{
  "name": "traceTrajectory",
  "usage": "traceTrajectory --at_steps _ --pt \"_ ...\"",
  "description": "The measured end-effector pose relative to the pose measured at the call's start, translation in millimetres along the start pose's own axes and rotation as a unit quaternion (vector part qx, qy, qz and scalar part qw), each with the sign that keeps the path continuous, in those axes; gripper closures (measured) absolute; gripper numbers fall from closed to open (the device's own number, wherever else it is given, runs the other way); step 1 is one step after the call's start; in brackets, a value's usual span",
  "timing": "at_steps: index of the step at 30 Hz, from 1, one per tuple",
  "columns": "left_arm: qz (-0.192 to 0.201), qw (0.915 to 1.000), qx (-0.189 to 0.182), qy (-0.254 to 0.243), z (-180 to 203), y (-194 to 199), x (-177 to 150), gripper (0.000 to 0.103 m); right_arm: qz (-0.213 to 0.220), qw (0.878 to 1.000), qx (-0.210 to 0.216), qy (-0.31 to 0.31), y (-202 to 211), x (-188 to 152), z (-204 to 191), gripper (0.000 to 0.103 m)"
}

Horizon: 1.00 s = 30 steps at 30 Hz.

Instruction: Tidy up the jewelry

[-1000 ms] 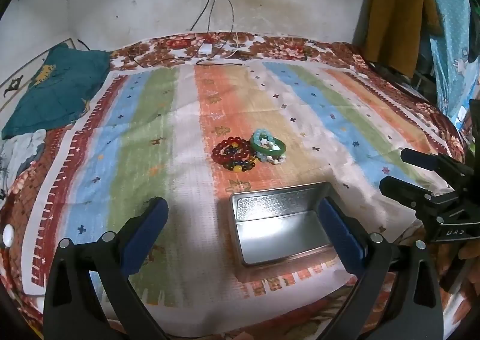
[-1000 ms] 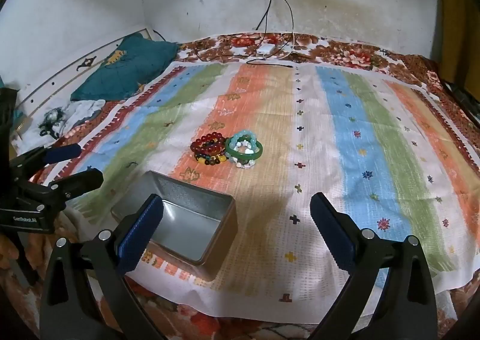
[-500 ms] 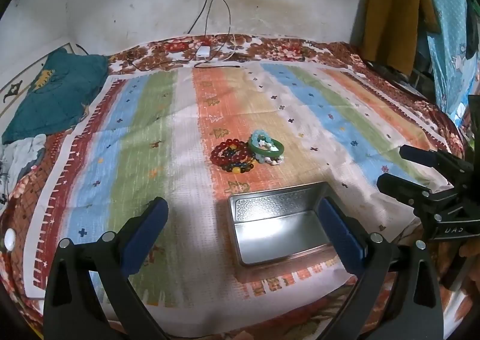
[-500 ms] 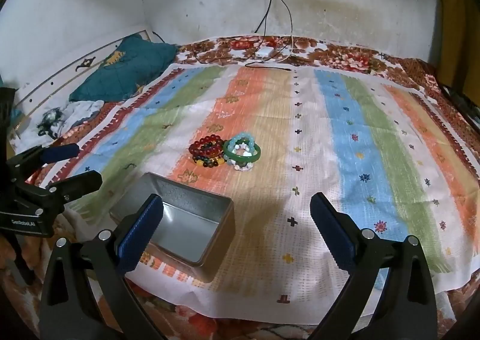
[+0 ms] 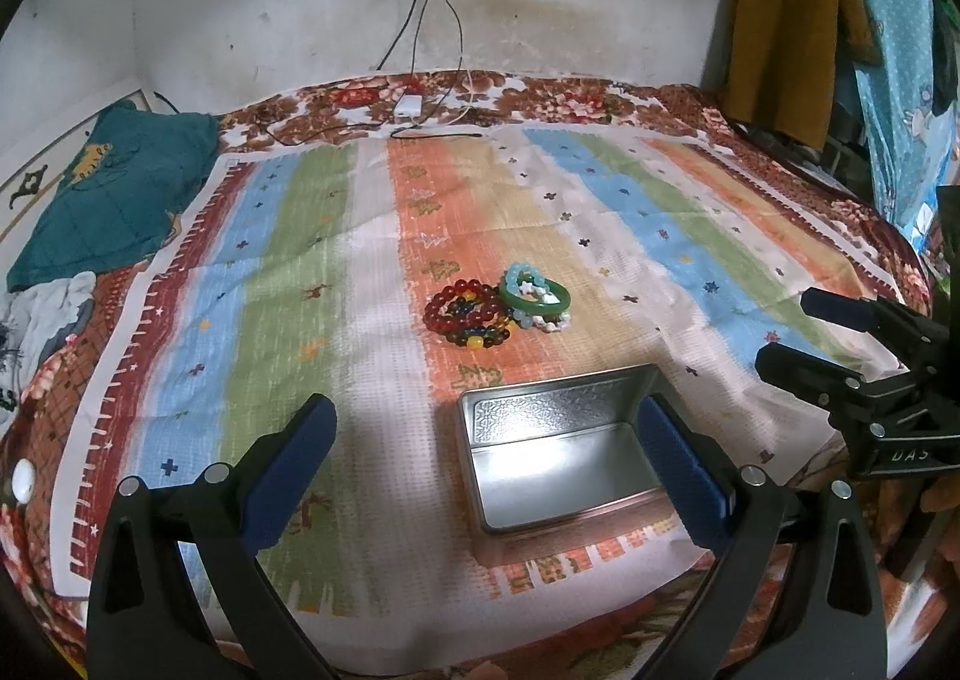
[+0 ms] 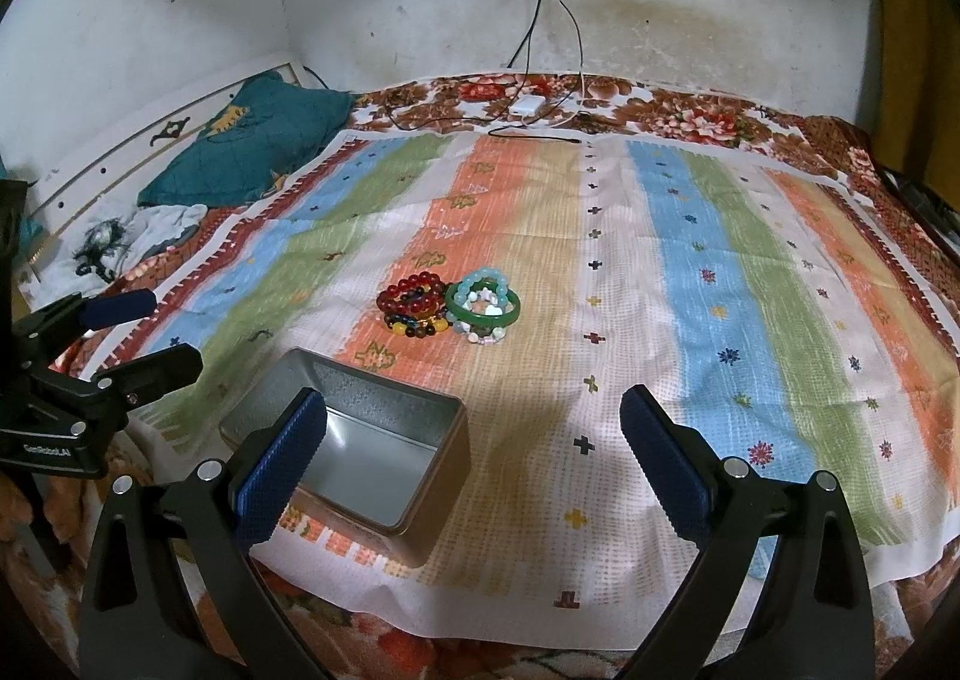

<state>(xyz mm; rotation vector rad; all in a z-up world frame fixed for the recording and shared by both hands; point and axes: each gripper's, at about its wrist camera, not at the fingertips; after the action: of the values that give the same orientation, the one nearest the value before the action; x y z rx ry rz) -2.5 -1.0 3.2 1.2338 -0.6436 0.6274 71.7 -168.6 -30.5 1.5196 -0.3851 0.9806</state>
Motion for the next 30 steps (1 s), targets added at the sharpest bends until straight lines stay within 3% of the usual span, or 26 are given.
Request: traceTrajectory --at_steps 20,30 --pt "0.051 0.9986 0.016 0.002 -3.4 17.4 6.0 0.005 0.001 1.0 -0.001 -0.001 0.9 2.6 1.8 0.004" --pt "0.028 0.9995 0.016 0.006 -3.0 9.3 6.7 0.005 -0.004 1.0 -0.001 -0.009 -1.9 6.7 5.2 0.004"
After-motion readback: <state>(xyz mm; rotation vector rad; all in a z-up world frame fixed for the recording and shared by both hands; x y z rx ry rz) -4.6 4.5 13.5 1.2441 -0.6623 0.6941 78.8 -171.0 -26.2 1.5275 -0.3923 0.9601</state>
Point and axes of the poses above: each gripper's, at about its wrist camera, not at the fingertips, and y roughly against the way its jaws point, z to its right, x to its top, and after that the axes turned 13 degrees about -x, right-handed
